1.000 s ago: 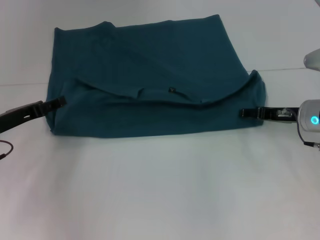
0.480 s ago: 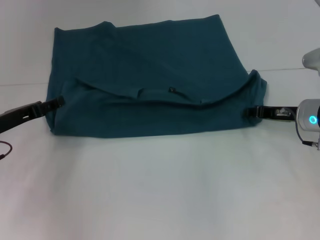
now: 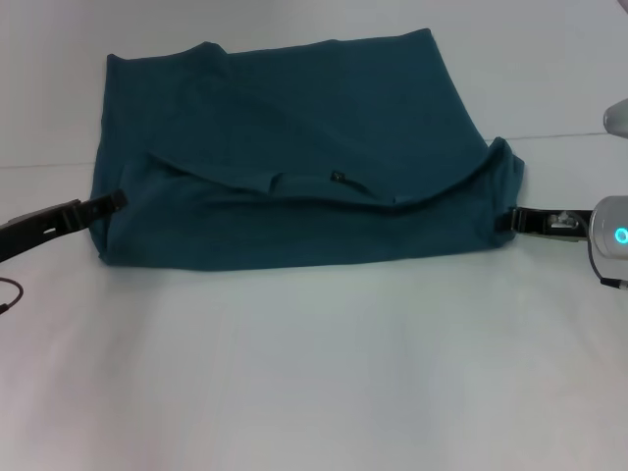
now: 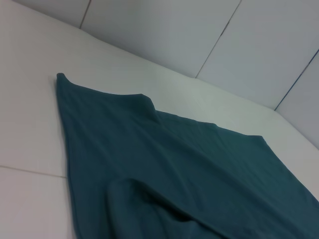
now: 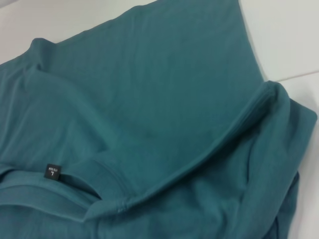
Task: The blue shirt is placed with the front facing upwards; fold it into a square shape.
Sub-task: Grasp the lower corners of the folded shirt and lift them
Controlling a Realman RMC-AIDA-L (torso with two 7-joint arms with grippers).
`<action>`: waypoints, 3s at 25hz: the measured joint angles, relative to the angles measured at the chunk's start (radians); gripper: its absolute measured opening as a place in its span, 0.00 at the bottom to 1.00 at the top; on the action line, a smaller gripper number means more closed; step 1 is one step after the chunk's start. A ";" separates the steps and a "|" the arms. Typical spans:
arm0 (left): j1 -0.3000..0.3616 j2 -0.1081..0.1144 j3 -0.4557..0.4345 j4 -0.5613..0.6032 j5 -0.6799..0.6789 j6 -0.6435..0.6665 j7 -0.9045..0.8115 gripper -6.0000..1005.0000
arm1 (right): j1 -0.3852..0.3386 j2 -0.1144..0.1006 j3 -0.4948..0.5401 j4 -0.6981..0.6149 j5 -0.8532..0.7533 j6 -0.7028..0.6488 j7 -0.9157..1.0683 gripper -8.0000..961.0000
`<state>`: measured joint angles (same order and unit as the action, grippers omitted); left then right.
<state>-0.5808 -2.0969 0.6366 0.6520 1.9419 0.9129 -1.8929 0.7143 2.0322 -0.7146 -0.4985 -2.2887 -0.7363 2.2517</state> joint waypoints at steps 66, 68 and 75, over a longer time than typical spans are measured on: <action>-0.013 -0.052 0.168 -0.037 0.026 -0.208 0.098 0.80 | -0.006 -0.009 0.014 -0.003 0.003 -0.009 -0.003 0.03; -0.013 -0.052 0.172 -0.038 0.026 -0.208 0.098 0.80 | -0.006 -0.009 0.014 -0.003 0.003 -0.009 -0.003 0.03; -0.005 -0.052 0.173 -0.038 0.032 -0.210 0.103 0.77 | -0.006 -0.010 0.014 -0.003 0.003 -0.009 -0.003 0.03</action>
<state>-0.5861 -2.1491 0.8092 0.6139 1.9738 0.7031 -1.7903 0.7087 2.0217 -0.7010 -0.5016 -2.2855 -0.7456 2.2488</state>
